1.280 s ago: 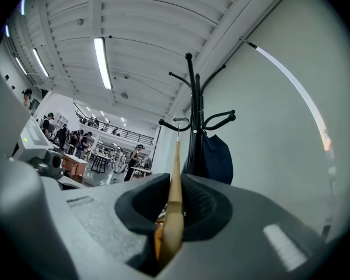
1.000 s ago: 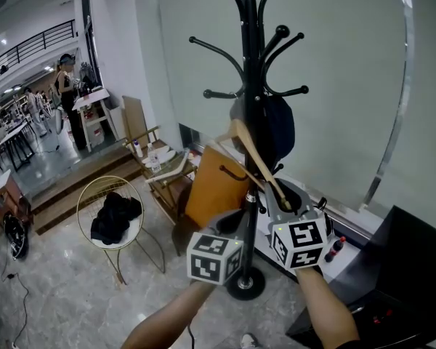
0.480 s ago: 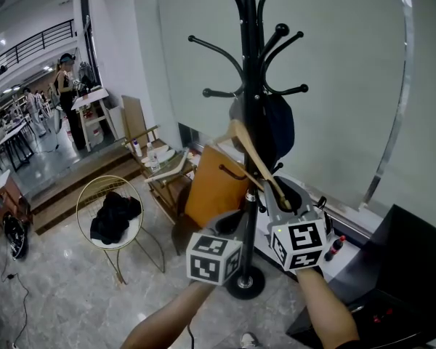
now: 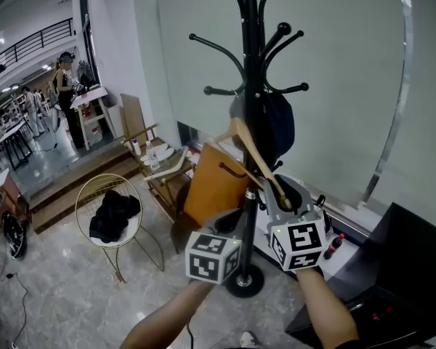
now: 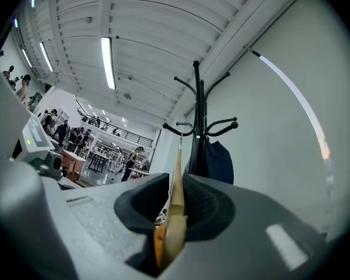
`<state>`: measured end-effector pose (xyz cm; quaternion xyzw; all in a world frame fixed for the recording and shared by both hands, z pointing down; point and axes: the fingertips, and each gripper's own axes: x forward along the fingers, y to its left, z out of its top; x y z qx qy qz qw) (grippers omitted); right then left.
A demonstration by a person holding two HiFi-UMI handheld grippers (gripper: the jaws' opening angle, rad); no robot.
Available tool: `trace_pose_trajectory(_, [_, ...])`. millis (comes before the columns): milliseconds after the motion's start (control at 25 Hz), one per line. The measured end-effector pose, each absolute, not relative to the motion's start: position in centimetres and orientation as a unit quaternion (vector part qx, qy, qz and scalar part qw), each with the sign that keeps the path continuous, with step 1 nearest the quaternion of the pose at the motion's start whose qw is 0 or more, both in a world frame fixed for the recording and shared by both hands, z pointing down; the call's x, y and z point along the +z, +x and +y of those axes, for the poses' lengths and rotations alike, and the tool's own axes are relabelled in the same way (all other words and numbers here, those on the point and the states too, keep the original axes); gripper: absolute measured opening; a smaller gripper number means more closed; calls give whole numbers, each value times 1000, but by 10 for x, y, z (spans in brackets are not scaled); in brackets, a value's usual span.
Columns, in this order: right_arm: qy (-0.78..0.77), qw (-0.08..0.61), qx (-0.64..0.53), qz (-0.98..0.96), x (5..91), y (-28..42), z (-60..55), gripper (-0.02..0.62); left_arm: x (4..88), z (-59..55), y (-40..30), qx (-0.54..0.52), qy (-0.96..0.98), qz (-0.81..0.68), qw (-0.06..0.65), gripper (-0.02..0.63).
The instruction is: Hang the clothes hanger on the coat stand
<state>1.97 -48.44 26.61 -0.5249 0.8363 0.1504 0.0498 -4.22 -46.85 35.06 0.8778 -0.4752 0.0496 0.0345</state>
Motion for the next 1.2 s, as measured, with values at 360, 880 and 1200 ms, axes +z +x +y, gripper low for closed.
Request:
trace_pose_trajectory(360, [-527,52,155,834,262,16,-474,72,349,-461,-42,46,879,-473,35,5])
trace_pose_trajectory(880, [-535,48,149,830,271,20,-455,74,351,-445,-37,46,883,-465,39,5])
trace_pose_trajectory(1200, [-539,40,142,829,278,19,-437,74,353,-429,-35,45,887,-458,43,5])
